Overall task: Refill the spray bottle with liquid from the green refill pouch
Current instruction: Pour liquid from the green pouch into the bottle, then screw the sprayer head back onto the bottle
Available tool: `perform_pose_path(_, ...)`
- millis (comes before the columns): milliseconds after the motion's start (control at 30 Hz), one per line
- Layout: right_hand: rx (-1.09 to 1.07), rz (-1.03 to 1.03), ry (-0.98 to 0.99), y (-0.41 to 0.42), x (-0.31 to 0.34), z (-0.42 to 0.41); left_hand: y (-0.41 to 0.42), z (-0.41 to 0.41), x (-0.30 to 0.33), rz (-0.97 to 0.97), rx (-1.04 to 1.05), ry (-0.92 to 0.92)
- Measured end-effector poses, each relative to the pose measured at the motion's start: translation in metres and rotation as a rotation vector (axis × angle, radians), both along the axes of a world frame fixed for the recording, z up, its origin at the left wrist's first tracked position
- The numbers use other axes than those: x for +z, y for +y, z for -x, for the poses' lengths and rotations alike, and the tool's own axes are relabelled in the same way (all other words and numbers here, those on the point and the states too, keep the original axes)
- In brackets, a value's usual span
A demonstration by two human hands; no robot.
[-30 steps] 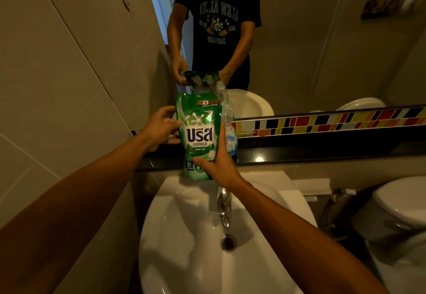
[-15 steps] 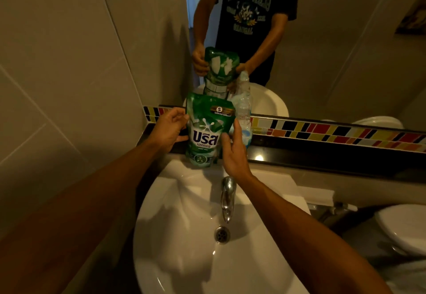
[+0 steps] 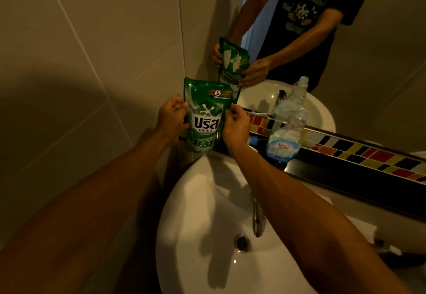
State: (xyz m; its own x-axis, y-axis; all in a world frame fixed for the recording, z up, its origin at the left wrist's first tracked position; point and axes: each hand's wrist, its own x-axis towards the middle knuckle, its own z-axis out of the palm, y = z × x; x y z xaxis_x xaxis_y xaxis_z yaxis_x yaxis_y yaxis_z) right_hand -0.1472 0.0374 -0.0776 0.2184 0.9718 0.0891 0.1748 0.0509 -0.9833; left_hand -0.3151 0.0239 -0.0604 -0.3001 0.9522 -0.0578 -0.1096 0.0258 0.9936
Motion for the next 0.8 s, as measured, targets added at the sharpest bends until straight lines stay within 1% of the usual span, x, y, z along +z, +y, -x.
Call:
perform_pose_path(233, 0.031, -0.056, -0.031, 0.036, 0.004, 0.021, 0.041, 0.013, -0.013, 0.006, 0.103, -0.082)
perform_pose_path(500, 0.058, -0.091, -0.066, 0.065, -0.003, 0.028, 0.06, 0.007, -0.024, -0.014, 0.223, -0.104)
perform_pose_path(667, 0.079, -0.065, -0.054, 0.067, -0.004, 0.03, 0.061, 0.01, -0.032, -0.028, 0.236, -0.144)
perform_pose_path(733, 0.119, -0.025, -0.04, 0.061, -0.007, 0.027, 0.056, 0.007, -0.037, -0.026, 0.264, -0.069)
perform_pose_path(800, 0.157, 0.004, -0.016, 0.048, -0.01, 0.021, 0.046, -0.002, -0.037, -0.017, 0.329, 0.104)
